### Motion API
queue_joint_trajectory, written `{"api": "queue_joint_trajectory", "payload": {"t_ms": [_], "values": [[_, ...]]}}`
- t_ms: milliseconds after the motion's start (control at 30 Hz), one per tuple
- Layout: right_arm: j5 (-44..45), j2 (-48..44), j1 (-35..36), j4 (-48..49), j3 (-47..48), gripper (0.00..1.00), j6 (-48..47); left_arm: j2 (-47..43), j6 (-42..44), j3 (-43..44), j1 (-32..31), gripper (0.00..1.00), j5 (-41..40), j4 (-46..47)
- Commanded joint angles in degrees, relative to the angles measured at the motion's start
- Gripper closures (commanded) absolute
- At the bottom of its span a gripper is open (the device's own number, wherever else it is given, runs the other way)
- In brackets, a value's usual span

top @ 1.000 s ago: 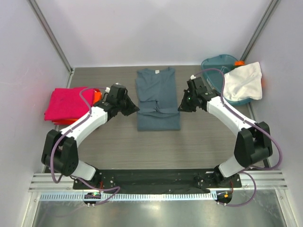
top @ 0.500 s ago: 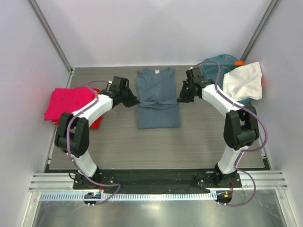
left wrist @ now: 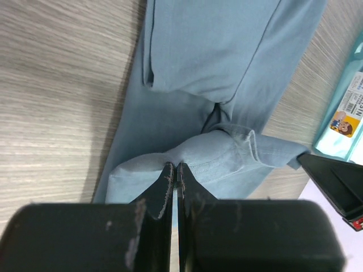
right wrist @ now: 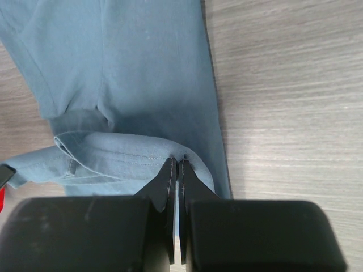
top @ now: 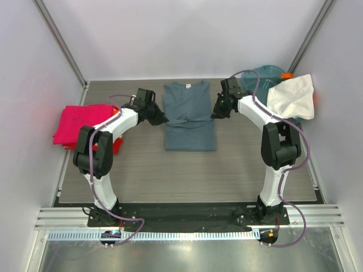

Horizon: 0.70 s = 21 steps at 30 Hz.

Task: Fold and stack the t-shirts
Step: Fold the tshirt

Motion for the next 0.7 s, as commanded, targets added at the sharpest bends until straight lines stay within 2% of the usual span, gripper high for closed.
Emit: {"api": "queue_joint_trajectory", "payload": {"t_ms": [0,533,600,633,667], "values": [[-0.41,0.7,-0.45,0.87,3.82,0.99,-0.35,0.94,1.49,3.55,0.9,1.0,1.25,1.91],[-3.14,8.26,-2.12,1.04,12.16,0.97,0.97,8.41,1.84,10.23,1.86,0.98,2.22,1.47],[-3.93,9.4,-2.47,0.96,13.91,0.91,1.32,9.29,2.1,11.2,2.13,0.94,1.35,1.21],[-4.28,10.28,-2.73,1.04,14.45,0.86,2.02,9.64,2.28,11.55,2.13,0.88,1.08,1.21],[-4.37,10.64,-2.74,0.96,14.98,0.77,2.38,9.91,2.54,12.25,2.22,0.7,0.81,1.21]]}}
